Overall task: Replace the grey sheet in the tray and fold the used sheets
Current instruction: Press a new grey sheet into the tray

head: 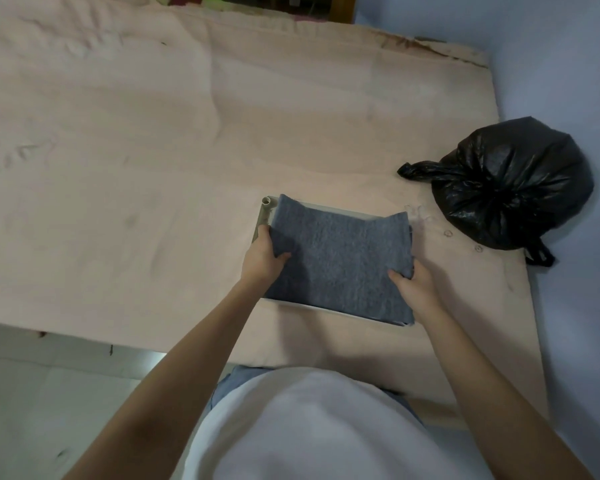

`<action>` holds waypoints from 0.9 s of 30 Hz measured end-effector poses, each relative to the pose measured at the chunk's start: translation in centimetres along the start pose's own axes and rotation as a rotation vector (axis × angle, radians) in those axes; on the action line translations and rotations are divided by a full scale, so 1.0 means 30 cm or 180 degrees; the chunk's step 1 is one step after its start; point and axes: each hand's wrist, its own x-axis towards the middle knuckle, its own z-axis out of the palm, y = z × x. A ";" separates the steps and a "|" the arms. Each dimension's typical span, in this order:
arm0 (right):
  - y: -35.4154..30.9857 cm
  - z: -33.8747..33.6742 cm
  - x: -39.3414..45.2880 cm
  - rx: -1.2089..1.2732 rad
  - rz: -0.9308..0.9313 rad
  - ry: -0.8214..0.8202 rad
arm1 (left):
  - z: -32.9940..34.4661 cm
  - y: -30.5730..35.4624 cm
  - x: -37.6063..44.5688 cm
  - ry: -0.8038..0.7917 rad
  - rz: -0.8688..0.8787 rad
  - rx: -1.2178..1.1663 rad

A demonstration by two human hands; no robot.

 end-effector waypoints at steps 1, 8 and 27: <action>0.004 0.001 0.001 0.0018 0.0014 0.0018 | -0.001 0.000 0.001 0.0005 0.0013 -0.0052; 0.019 0.002 0.016 0.0032 0.0036 0.0087 | -0.024 0.005 -0.021 0.0352 0.0451 0.0522; 0.022 0.032 0.023 -0.0009 -0.0117 0.0064 | 0.119 -0.074 0.016 -0.0285 0.1278 0.2622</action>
